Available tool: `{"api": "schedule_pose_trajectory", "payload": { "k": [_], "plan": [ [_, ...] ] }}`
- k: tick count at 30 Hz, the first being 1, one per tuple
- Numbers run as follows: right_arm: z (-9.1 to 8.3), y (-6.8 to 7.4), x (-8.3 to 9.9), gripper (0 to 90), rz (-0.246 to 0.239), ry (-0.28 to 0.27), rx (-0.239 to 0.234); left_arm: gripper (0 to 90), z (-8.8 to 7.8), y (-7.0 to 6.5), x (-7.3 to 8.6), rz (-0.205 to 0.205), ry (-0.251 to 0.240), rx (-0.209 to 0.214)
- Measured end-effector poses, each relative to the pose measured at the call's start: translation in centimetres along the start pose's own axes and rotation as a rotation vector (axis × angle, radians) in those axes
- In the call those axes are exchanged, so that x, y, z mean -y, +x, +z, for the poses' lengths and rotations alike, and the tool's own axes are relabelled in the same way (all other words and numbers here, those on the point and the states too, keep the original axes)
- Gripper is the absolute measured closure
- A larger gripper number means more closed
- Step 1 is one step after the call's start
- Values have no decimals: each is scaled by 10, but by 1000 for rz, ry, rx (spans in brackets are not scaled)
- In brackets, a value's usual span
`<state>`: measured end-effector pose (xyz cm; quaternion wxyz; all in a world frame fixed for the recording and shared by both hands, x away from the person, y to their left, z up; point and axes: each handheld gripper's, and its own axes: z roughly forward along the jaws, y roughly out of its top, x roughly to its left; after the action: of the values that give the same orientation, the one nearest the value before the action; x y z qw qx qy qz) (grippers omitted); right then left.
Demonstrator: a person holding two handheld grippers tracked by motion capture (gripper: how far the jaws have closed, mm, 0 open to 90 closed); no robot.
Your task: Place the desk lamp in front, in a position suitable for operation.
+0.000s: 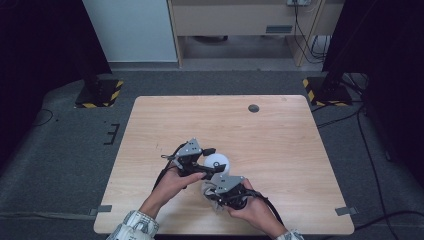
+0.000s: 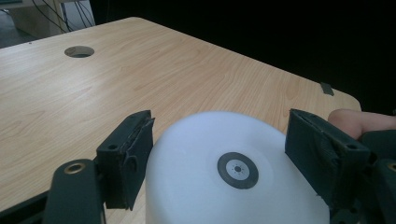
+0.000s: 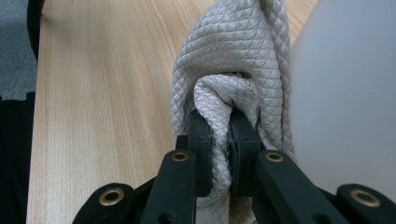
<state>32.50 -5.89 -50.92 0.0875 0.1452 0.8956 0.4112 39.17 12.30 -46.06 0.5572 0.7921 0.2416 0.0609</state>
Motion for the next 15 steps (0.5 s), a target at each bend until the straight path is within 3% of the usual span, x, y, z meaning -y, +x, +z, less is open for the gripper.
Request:
{"api": "schedule_pose_trajectory", "payload": {
  "k": [15],
  "plan": [
    [-15, -9, 11, 822, 24, 22, 14, 230, 4, 1, -2, -4, 0, -8]
  ]
}}
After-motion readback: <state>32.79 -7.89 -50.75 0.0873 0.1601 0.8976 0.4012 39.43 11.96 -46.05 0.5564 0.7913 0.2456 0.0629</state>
